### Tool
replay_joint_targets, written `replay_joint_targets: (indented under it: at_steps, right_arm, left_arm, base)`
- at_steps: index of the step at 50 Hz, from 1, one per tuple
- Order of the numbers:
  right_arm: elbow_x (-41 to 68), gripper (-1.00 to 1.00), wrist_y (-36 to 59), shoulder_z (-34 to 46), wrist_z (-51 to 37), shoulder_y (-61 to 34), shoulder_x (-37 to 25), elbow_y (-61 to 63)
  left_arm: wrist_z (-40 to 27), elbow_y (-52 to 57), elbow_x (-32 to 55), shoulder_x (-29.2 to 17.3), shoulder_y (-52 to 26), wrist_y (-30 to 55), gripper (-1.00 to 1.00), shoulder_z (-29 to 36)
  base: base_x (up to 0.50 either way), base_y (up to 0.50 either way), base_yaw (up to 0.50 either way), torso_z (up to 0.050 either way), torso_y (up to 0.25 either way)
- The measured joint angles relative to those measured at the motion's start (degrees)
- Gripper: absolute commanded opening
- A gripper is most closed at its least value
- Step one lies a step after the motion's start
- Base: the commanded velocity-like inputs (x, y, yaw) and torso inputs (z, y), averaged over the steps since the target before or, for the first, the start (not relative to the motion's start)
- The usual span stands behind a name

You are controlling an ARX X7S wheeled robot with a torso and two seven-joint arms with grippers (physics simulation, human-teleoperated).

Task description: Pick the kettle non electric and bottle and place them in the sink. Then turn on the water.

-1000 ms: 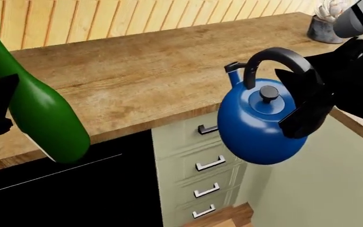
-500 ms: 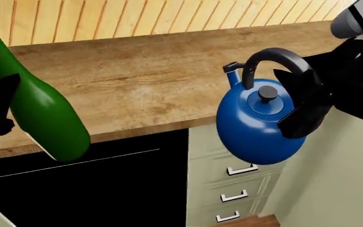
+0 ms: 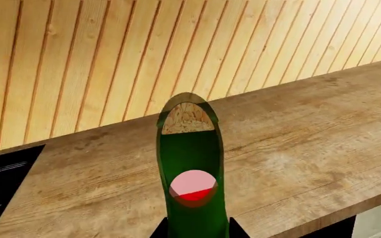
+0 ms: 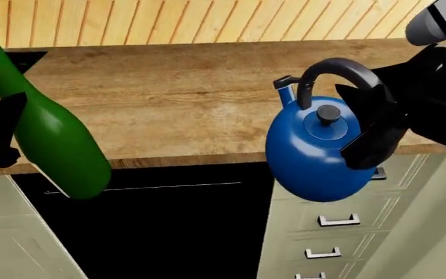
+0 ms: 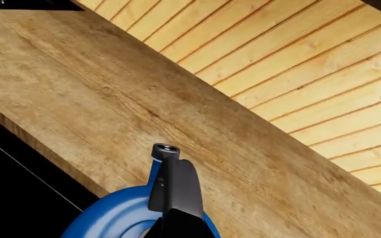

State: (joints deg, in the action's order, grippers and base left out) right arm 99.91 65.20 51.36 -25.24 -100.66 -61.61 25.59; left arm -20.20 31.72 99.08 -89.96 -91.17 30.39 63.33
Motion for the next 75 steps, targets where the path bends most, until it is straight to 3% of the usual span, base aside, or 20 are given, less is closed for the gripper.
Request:
replay_joint_targets:
  at_steps: [13,33,75]
  right_arm:
    - [0.19,-1.00,0.63,-0.08,0.02,-0.68,0.17,-0.44]
    - [0.33,-1.00,-0.05,-0.16,-0.87,0.09,-0.24,-0.53]
    - [0.50,-1.00,0.64,0.12,-0.95,0.23,-0.28,-0.35]
  left_arm:
    - [-0.05,0.21,-0.02,0.09,0.36,-0.03,-1.00,-0.55]
    - [0.17,0.13,-0.64,0.10,1.95,-0.67,-1.00,-1.16]
    - [-0.97,0.67,0.81,0.76,2.16,1.04,-1.00,-3.44]
  base:
    - [0.00,0.00,0.50,0.000,0.002]
    - [-0.07,0.00,0.00,0.001,0.002]
    - [-0.50,-0.01,0.00,0.001,0.002]
